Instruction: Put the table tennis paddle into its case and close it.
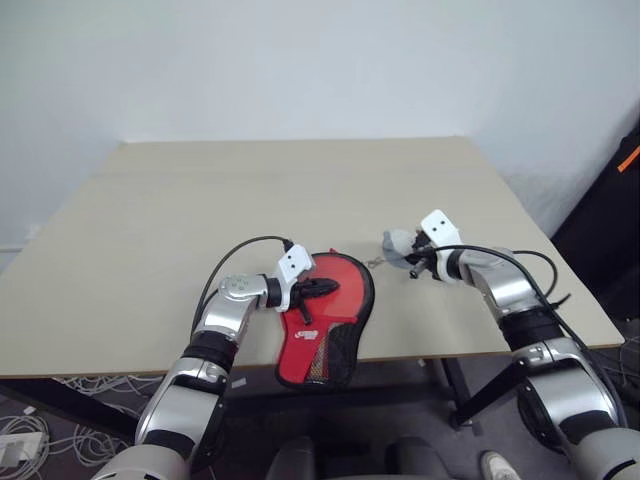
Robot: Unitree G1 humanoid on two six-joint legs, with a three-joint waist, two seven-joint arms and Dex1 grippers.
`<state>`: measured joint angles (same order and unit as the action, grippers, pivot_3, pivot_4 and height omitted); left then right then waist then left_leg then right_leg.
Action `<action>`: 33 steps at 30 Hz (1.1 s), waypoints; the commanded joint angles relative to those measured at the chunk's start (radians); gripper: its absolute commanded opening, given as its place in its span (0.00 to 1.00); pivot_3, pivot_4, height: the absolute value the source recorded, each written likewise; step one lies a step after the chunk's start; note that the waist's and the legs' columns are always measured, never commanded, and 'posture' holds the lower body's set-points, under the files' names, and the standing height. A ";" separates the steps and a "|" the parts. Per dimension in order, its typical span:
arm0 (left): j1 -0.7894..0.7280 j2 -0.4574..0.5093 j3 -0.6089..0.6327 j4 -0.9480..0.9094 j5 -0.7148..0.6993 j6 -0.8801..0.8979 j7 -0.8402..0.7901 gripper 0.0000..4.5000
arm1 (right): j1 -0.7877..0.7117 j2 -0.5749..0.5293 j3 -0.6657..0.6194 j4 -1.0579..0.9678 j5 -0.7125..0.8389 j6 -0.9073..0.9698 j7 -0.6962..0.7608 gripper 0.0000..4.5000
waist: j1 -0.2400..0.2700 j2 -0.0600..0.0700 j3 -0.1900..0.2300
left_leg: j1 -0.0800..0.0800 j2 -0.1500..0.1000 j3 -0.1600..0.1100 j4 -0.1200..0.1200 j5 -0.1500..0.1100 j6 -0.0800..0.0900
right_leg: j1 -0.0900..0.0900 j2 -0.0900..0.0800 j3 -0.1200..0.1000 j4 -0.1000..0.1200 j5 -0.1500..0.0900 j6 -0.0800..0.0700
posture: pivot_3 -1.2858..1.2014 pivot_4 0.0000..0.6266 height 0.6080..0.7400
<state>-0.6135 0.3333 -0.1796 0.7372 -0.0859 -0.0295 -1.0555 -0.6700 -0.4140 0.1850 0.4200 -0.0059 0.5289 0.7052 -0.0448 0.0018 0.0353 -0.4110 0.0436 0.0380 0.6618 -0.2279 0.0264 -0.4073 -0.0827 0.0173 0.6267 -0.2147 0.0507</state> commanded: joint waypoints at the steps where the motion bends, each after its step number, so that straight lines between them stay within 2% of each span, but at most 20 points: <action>1: 0.027 0.005 -0.029 0.041 0.041 0.010 -0.009 0.00 | 0.041 -0.072 -0.034 -0.161 0.015 0.051 0.030 0.01 | 0.000 0.001 -0.001 | 0.000 0.000 0.000 0.000 0.000 0.000 | 0.000 0.000 0.000 0.000 -0.001 0.002 | 0.52 0.00 1.00; 8: 0.025 0.005 -0.033 0.048 0.044 0.004 -0.012 0.00 | 0.179 -0.189 -0.060 -0.439 0.083 0.148 0.117 0.01 | 0.001 0.001 -0.001 | 0.000 0.000 0.000 0.000 0.000 0.000 | 0.000 -0.001 0.000 -0.001 -0.003 0.004 | 0.52 0.00 1.00; 20: 0.011 -0.001 -0.035 0.075 0.044 -0.001 -0.025 0.00 | 0.434 -0.414 -0.086 -0.851 0.292 0.280 0.299 0.01 | 0.016 0.000 -0.001 | 0.000 -0.001 0.000 0.001 -0.001 0.001 | 0.001 -0.001 0.000 -0.002 -0.003 0.004 | 0.52 0.00 1.00; 33: -0.010 0.004 -0.031 0.103 0.048 -0.011 -0.030 0.00 | 0.509 -0.554 -0.052 -1.015 0.418 0.267 0.399 0.01 | 0.037 -0.003 -0.002 | 0.000 -0.001 0.001 0.003 -0.003 0.003 | 0.001 -0.002 0.000 -0.004 -0.005 0.002 | 0.52 0.00 1.00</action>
<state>-0.6429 0.3222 -0.1861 0.7980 -0.0854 -0.0552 -1.0866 -0.1696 -0.9387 0.1334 -0.5420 0.3771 0.8067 1.0529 -0.0074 -0.0012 0.0331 -0.4114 0.0427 0.0389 0.6645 -0.2307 0.0291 -0.4062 -0.0848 0.0170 0.6231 -0.2201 0.0529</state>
